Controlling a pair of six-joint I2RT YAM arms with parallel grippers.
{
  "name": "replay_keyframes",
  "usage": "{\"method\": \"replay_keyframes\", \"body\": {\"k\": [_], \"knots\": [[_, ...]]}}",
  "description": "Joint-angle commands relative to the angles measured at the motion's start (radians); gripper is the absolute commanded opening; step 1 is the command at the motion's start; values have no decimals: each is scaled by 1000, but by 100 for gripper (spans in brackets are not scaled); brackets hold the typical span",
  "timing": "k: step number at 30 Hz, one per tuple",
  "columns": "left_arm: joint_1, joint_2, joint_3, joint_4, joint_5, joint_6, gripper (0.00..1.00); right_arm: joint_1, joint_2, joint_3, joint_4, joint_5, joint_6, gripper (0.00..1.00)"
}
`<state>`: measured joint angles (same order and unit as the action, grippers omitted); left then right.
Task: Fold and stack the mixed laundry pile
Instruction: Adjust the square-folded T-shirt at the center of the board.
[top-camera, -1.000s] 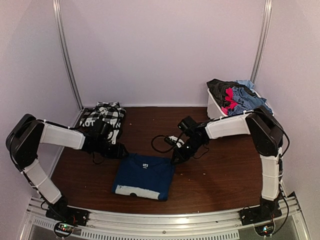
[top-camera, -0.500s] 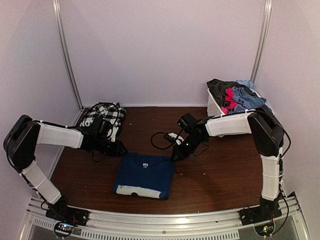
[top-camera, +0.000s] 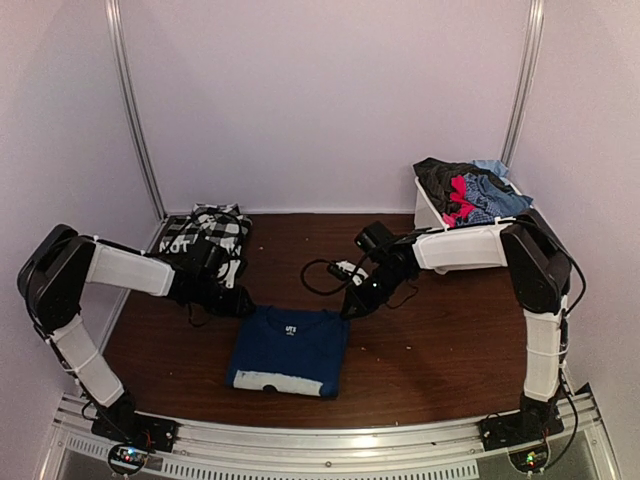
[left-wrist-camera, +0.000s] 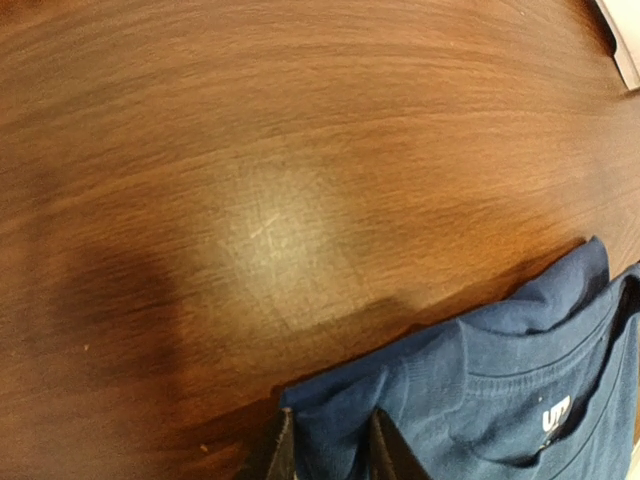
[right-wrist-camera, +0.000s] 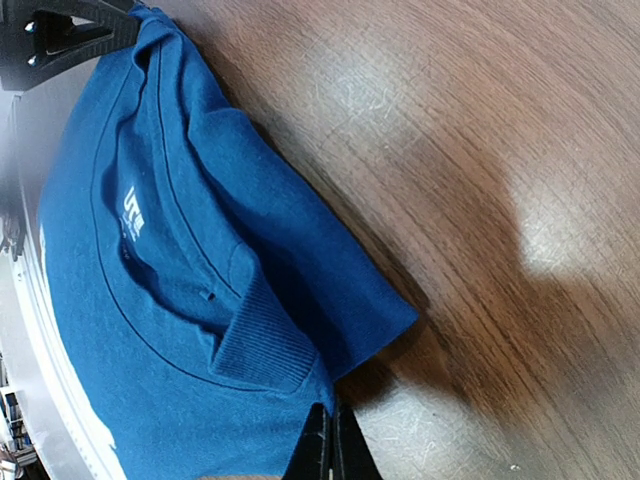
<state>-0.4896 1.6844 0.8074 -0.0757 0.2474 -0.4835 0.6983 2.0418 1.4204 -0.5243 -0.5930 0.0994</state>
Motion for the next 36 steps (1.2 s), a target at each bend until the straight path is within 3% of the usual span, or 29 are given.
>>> {"method": "replay_keyframes", "body": {"k": [1,4,12,19,26,31,34,36], "knots": [[9,14,37,53,6,5,14,-1,-26,13,0,29,-10,0],[9,-32,19,48,-4,2,0,-2,-40,8,-1,32,-10,0],[11,-206,-37,-24,-115,9,0,0,-111,23,15,35,0,0],[44,-97,-53,44,-100,-22,0,0,39,115,22,43,-21,0],[76,-2,-55,124,-140,-63,0,-2,185,199,85,140,-7,2],[83,84,-25,167,-76,-69,0,-42,245,247,87,238,2,3],[83,93,-3,191,-34,-72,3,-83,240,256,103,278,2,16],[83,71,13,180,-46,-69,17,-98,220,274,91,275,-15,34]]}}
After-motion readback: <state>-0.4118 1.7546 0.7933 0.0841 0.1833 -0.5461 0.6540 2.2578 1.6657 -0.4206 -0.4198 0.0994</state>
